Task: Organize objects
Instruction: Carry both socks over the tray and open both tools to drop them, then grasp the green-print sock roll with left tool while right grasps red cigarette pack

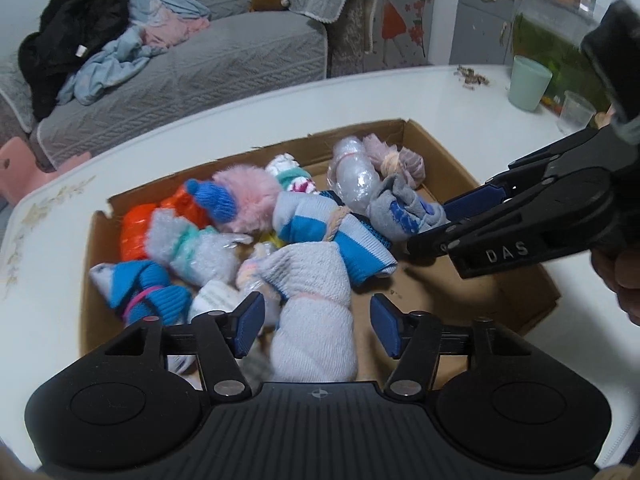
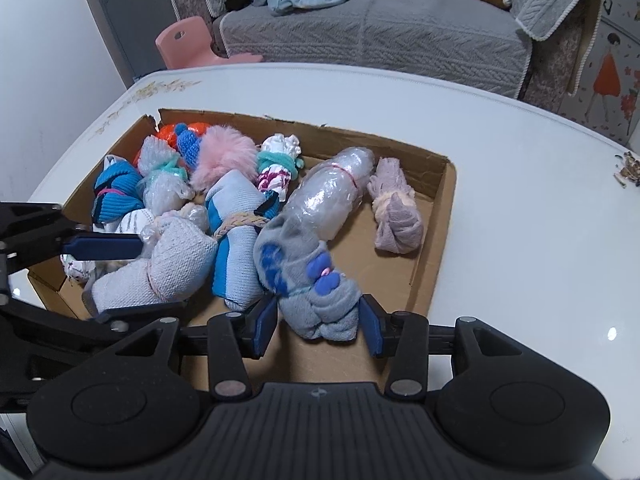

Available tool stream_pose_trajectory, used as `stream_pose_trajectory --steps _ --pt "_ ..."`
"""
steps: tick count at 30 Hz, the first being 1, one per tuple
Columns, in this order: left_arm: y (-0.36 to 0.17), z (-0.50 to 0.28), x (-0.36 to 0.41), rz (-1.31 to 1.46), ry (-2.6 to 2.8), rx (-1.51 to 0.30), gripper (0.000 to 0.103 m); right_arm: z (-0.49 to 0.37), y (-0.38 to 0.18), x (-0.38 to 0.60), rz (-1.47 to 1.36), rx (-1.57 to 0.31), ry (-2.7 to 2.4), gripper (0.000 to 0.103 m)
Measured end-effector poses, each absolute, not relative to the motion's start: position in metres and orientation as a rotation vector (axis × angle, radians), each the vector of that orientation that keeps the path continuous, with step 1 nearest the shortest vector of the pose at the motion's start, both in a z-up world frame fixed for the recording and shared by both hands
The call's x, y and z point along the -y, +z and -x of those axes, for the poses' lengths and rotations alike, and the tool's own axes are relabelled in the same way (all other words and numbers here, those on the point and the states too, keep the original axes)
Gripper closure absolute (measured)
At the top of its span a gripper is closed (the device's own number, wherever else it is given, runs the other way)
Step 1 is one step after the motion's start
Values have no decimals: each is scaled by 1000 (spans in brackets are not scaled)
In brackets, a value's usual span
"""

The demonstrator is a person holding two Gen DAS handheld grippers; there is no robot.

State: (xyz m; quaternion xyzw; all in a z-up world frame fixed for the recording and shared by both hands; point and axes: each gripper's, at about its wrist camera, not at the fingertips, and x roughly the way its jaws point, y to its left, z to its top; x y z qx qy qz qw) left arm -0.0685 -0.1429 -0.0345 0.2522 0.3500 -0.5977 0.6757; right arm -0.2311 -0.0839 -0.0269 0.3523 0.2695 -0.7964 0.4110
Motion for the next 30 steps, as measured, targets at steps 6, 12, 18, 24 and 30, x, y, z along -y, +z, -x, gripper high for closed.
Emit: stream_pose_trajectory --steps 6,12,18,24,30 --pt "-24 55 115 -550 -1319 -807 33 229 -27 87 -873 -688 -1988 59" --pt "-26 45 104 -520 -1298 -840 29 222 -25 86 -845 -711 -1979 52" --pt "-19 49 90 -501 -1307 -853 22 206 -19 75 -840 -723 -1960 42" --pt "-9 51 59 -473 -1282 -875 17 173 -12 60 -787 -763 -1920 35" --pt "-18 50 30 -465 -1190 -919 14 146 1 38 -759 -744 -1907 34"
